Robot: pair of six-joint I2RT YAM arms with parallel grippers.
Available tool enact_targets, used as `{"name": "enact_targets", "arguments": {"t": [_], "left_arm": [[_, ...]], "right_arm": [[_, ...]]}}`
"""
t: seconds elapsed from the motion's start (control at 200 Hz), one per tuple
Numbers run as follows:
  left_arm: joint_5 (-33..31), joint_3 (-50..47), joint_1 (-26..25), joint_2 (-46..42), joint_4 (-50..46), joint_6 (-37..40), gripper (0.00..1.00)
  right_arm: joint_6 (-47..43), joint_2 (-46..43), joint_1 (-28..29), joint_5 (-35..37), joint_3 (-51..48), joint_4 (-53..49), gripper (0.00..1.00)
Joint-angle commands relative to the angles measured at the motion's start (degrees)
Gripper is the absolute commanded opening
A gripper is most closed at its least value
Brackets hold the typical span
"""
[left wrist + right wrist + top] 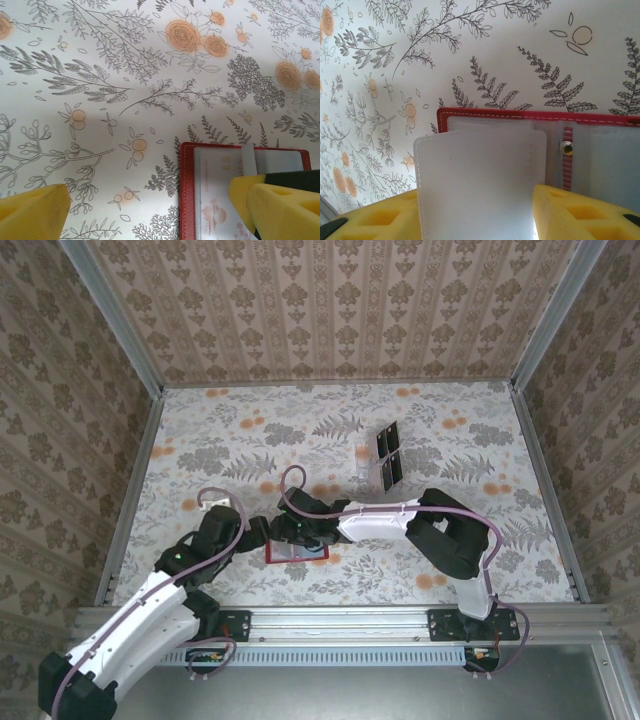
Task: Put the credit cards into the card holder
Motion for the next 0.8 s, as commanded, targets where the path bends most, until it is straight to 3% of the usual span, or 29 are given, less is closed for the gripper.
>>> {"name": "enact_targets", "arguments": {"t": [0.0, 0.41, 0.795], "left_arm": [[-1.2, 3.5, 1.1, -0.8, -2.5, 0.8, 1.0], [0.3, 7.0, 3.2, 1.7, -2.5, 2.7, 1.0], [4.4, 6.9, 3.2, 7.0, 0.8, 2.9, 1.0]], "right_arm": [[-0.7, -2.9, 0.8, 1.1, 0.2, -2.7, 0.55], [-1.0, 3.6, 1.4, -0.3, 2.1, -1.6, 0.55], [-2.9, 1.5, 0.6, 2.8, -1.5, -3.1, 0.58]]}}
